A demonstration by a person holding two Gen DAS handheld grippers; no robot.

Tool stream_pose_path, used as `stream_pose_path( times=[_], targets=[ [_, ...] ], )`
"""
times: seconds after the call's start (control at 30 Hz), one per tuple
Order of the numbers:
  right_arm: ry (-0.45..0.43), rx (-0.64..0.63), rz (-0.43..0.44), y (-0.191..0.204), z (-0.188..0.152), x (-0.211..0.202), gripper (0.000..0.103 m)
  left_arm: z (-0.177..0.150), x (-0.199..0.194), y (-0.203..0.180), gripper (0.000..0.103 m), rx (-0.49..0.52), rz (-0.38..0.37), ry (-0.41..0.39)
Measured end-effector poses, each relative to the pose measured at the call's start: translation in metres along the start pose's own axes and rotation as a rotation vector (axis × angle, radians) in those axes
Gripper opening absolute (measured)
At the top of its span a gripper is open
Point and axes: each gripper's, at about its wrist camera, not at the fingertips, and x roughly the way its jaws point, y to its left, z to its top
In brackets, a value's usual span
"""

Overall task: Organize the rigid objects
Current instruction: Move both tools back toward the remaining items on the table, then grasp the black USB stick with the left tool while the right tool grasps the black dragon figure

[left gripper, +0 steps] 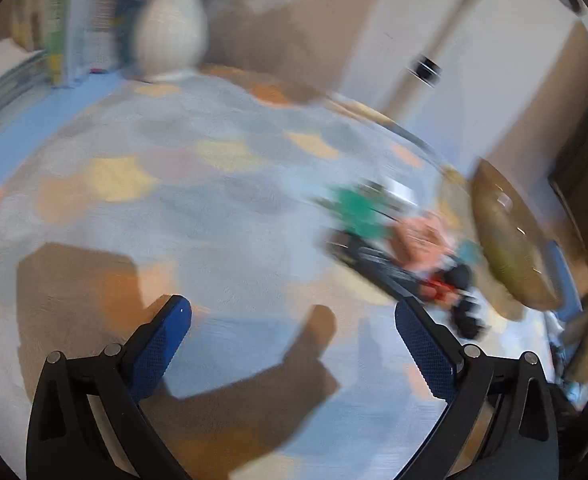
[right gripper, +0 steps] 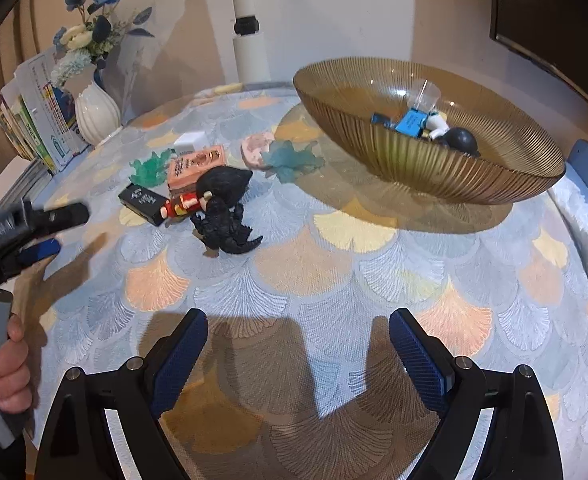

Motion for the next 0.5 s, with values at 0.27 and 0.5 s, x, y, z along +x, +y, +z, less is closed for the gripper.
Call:
stream_pose_path(
  times=[0.27, 0.5],
  targets=[
    [-0.001, 0.002, 0.040, -0.001, -0.002, -0.001, 0.091, 0.023, 0.043, -0.057, 0.102, 0.053, 0.189, 0.056],
    [0.014, 0.017, 0.079, -0.003, -0.002, 0.001, 0.091, 0.019, 0.069, -0.074, 0.102, 0.180, 0.294, 0.062]
  ],
)
